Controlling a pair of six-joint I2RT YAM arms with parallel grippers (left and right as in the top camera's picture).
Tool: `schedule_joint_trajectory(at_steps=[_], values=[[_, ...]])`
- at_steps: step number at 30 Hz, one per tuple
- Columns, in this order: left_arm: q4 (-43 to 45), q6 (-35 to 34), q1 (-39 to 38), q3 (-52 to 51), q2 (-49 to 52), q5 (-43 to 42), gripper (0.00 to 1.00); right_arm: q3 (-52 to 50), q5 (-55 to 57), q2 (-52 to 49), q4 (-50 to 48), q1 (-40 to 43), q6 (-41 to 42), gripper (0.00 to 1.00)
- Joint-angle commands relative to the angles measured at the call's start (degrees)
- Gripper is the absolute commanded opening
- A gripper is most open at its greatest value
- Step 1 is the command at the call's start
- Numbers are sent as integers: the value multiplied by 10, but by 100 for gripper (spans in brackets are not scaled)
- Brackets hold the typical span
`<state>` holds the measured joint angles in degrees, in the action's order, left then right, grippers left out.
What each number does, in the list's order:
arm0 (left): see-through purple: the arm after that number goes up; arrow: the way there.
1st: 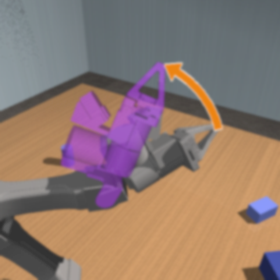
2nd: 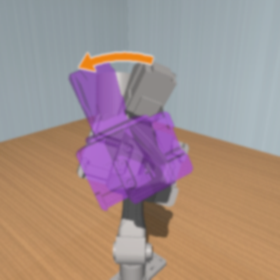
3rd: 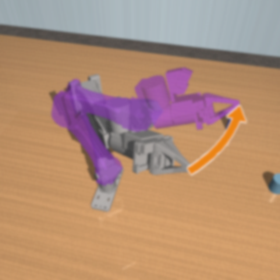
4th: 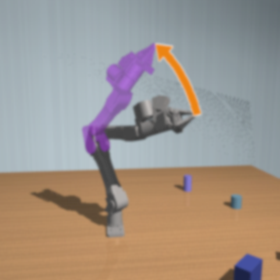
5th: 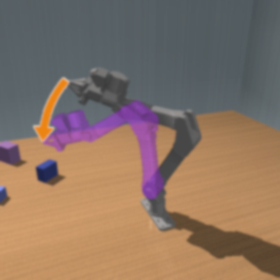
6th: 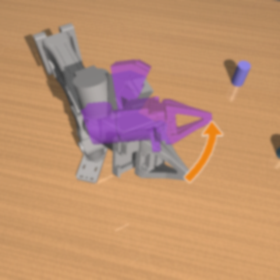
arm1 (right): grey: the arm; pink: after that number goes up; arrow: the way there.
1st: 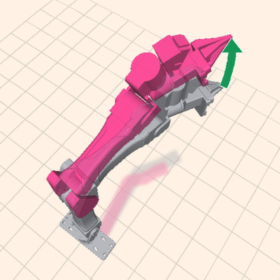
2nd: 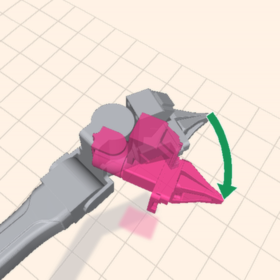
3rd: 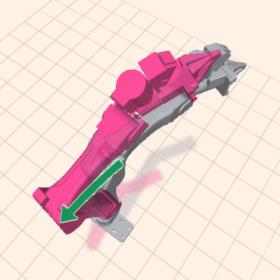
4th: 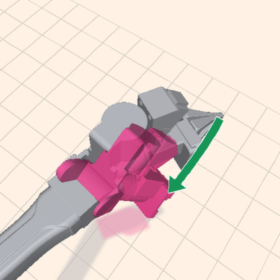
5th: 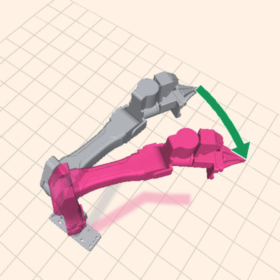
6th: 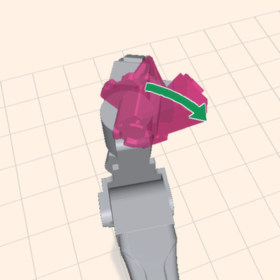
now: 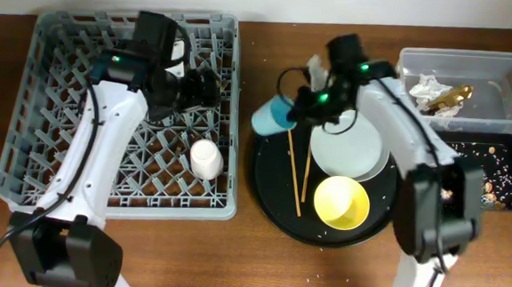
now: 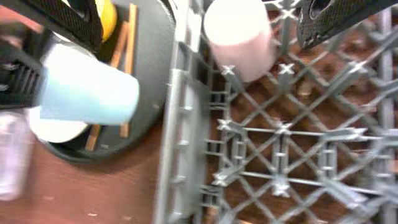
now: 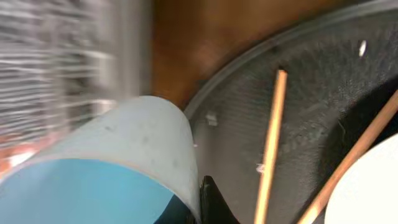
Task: Sort waste into correct bins and load items into the dishwasher rack
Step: 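Grasp the light-blue cup with the right gripper and lift toward left, then hand the blue cup to the left gripper and place it in the rack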
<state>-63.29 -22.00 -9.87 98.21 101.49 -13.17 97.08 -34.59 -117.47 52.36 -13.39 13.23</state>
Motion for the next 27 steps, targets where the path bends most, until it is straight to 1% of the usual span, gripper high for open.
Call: schedule_joint_trajectory(at_steps=[1, 3, 4, 5, 6, 7, 9, 12, 13, 16, 17, 18, 20, 21, 22, 23, 24, 25, 26, 27], values=[[33, 70, 43, 8, -2, -257, 99, 2, -153, 75, -39, 40, -10, 4], [44, 96, 65, 8, -2, -369, 99, 1, -224, 75, -90, 48, -10, 4], [54, 104, 78, 4, -2, -435, 99, 1, -276, 75, -136, 48, -3, 4], [70, 124, 87, -1, -1, -508, 99, 1, -294, 75, -156, 47, 8, 4], [102, 150, 95, -12, 3, -618, 99, 1, -336, 75, -182, 47, 8, 4], [126, 155, 95, -16, 15, -670, 99, 1, -360, 75, -201, 47, 8, 4], [127, 155, 82, -16, 36, -670, 99, 1, -372, 75, -211, 43, 19, 4], [127, 155, 61, -16, 60, -670, 99, 1, -392, 75, -263, 14, 23, 4], [127, 154, 61, -16, 64, -673, 99, 1, -391, 75, -277, 1, 23, 4], [130, 154, 63, -16, 65, -709, 99, 0, -359, 74, -277, -22, 23, 4], [132, 154, 64, -16, 65, -720, 97, 0, -339, 74, -277, -34, 23, 4], [131, 154, 62, -16, 65, -721, 84, 0, -326, 74, -277, -36, 23, 4], [131, 154, 62, -16, 65, -722, 64, 0, -322, 74, -277, -36, 23, 4], [131, 154, 62, -16, 65, -722, 56, 0, -313, 74, -277, -36, 23, 4], [131, 154, 59, -16, 65, -721, 51, 0, -304, 74, -277, -36, 23, 10], [131, 154, 58, -16, 65, -721, 49, 0, -293, 74, -277, -36, 23, 31], [132, 155, 56, -16, 65, -719, 44, 0, -287, 74, -277, -32, 23, 68], [131, 154, 61, -16, 65, -698, 42, 0, -287, 74, -275, -19, 23, 82], [131, 154, 64, -16, 64, -652, 41, 0, -285, 74, -261, -2, 20, 95], [129, 149, 64, -16, 64, -585, 41, 0, -271, 74, -237, 17, 9, 99]])
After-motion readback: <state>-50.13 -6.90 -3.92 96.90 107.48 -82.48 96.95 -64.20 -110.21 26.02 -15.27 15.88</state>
